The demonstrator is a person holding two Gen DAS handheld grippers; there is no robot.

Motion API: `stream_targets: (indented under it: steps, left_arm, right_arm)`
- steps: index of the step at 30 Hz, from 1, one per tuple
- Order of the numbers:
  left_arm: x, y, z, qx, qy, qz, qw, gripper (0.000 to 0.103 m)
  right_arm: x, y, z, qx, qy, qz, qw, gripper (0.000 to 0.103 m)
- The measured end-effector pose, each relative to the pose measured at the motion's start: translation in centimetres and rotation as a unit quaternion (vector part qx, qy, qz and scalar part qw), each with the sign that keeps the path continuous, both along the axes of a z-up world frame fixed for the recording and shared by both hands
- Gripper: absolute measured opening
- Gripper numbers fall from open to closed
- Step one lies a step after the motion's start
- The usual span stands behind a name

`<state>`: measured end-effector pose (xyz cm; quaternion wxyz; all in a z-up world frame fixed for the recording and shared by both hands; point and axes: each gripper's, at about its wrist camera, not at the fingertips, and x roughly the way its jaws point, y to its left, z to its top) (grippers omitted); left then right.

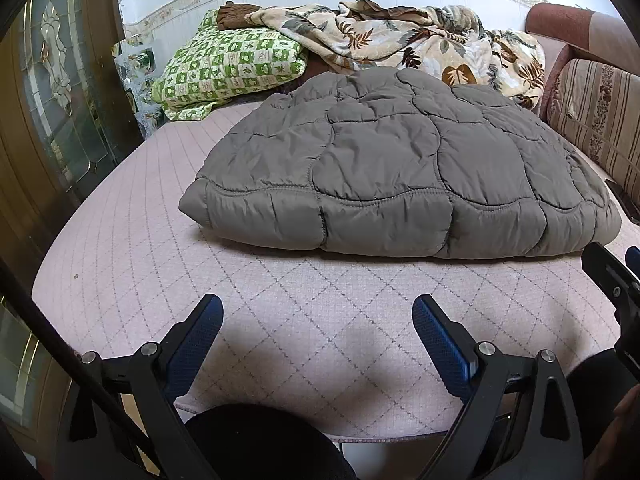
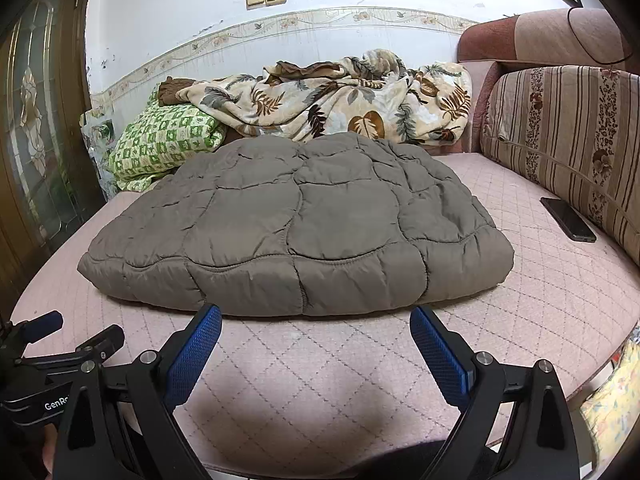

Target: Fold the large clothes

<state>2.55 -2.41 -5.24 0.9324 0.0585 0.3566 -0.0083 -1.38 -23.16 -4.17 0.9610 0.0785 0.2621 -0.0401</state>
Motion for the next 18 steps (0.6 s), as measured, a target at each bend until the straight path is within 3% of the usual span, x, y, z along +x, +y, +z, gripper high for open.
stream_targets:
  steps: [18]
  left_arm:
    - [-0.02, -0.16, 0.11, 0.0, 0.001, -0.002, 1.0, 0.095]
  right_arm:
    - [-0.29, -0.57, -0.03, -0.007, 0.0, -0.005, 1.0, 0.097]
